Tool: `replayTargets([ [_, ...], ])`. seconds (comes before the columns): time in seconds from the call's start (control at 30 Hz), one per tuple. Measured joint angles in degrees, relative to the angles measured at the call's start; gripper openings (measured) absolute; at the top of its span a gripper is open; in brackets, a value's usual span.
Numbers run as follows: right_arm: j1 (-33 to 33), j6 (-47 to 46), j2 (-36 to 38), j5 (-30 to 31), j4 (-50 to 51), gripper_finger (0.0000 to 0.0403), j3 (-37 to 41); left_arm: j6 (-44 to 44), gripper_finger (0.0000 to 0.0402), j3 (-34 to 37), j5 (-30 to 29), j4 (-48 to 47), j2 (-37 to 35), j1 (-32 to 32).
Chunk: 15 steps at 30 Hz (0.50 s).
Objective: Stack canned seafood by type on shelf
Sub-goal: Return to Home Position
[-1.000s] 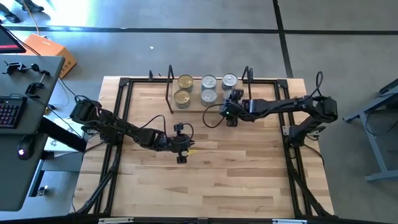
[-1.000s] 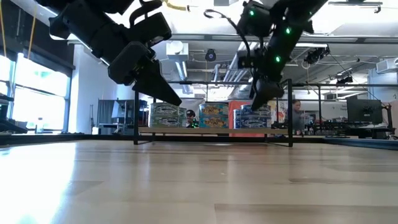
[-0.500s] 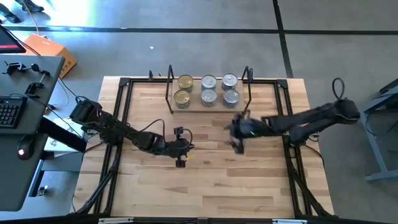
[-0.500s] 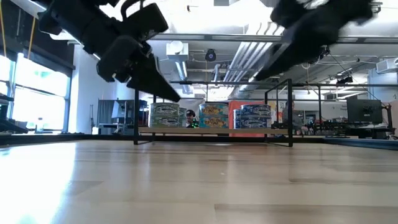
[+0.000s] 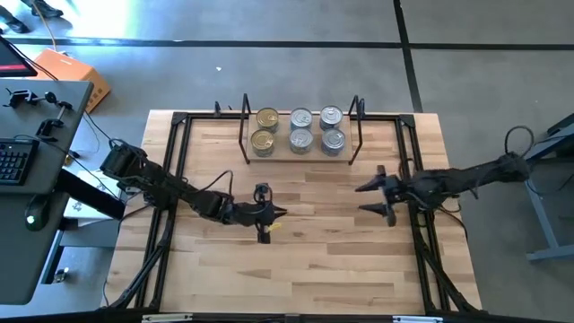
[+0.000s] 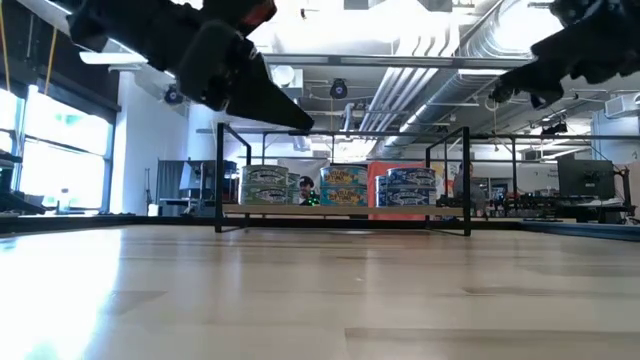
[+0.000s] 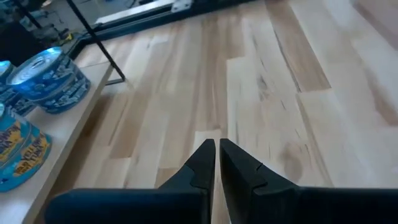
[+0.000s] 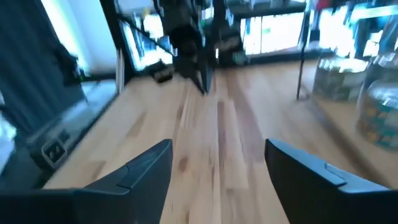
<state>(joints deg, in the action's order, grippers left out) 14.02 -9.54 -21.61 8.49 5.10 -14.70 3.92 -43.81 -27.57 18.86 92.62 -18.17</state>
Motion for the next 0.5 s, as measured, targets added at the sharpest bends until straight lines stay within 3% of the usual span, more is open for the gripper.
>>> replayTargets([
  [0.1,-1.0,2.6,6.8,-1.1,-0.7,0.0232,2.7,-1.6,0.0014,0.0,3.9,0.1,-1.2,1.9],
  [0.27,-2.5,5.5,16.3,-4.4,-4.1,0.0197,8.5,-1.9,0.0014,0.0,17.6,1.7,-2.8,6.3],
  [0.37,-2.8,5.9,21.0,-6.5,-3.8,0.0183,11.2,-2.8,0.0014,0.0,19.0,0.2,-4.3,8.7],
  [0.5,-2.9,8.3,21.3,-8.5,-1.7,0.0167,12.7,-2.8,0.0014,0.0,19.8,-2.4,-9.0,11.1],
])
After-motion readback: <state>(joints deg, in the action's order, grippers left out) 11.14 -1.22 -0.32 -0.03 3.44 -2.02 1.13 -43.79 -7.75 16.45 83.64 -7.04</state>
